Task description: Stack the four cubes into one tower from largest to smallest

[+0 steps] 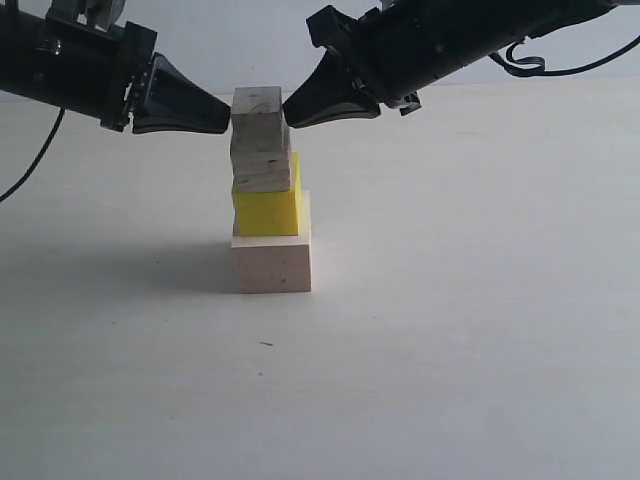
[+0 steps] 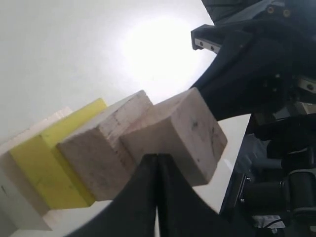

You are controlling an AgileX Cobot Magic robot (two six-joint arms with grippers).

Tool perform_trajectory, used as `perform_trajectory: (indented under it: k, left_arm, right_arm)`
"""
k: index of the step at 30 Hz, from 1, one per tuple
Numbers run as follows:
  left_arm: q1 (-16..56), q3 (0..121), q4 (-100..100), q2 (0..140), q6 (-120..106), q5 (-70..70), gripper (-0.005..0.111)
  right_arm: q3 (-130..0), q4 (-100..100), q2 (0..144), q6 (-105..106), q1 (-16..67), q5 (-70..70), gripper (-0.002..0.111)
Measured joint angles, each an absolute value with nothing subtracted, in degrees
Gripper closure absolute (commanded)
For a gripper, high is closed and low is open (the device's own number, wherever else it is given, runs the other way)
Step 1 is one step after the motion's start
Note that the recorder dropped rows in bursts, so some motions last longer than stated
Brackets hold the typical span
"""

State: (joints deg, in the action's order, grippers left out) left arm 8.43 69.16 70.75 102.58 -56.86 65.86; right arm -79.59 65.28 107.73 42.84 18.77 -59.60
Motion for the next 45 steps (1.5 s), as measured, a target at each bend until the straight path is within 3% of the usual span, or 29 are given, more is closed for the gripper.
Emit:
perform_trajectory:
  k: [45]
  left_arm:
    - [8.4, 69.2, 73.2, 102.8, -59.3, 65.3, 0.107]
  right_arm:
    - [-79.6, 67.5, 107.7, 45.7, 18.8, -57.7, 0.108]
